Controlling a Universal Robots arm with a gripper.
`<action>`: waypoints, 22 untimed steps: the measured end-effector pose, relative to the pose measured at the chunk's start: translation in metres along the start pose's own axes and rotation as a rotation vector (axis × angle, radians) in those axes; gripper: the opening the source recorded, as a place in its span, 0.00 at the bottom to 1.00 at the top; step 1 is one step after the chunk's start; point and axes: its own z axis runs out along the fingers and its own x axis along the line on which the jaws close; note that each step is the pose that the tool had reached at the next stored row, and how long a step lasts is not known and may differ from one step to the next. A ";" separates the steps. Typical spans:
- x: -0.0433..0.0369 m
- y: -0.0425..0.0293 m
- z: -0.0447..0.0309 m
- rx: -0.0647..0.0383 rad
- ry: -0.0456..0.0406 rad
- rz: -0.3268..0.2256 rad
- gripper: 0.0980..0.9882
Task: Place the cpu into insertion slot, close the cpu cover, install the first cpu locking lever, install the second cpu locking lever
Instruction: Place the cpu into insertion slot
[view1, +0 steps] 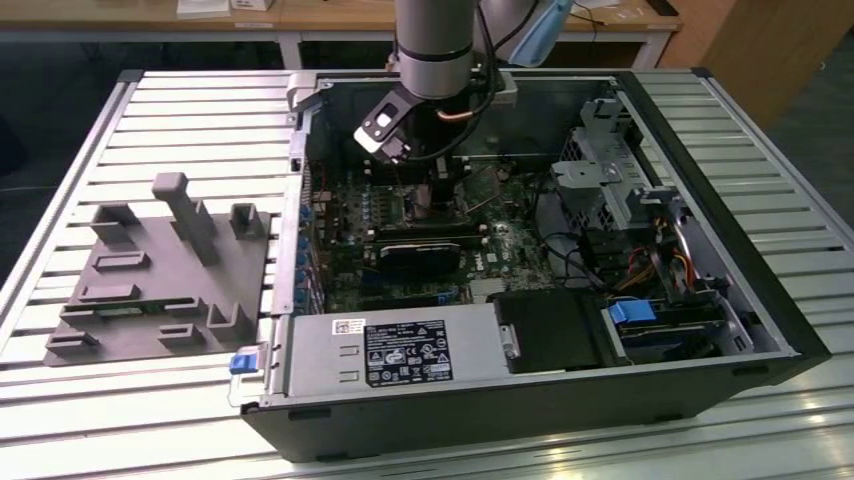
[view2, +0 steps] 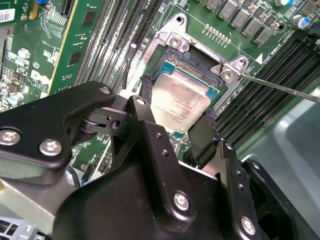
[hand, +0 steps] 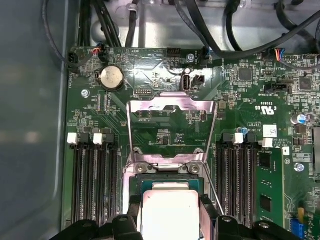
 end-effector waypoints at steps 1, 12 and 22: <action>0.0000 -0.0001 0.0009 0.000 -0.0002 0.002 0.50; 0.0002 -0.0011 0.0073 0.000 -0.0005 0.007 0.50; 0.0002 -0.0030 0.0105 0.000 -0.0008 0.007 0.50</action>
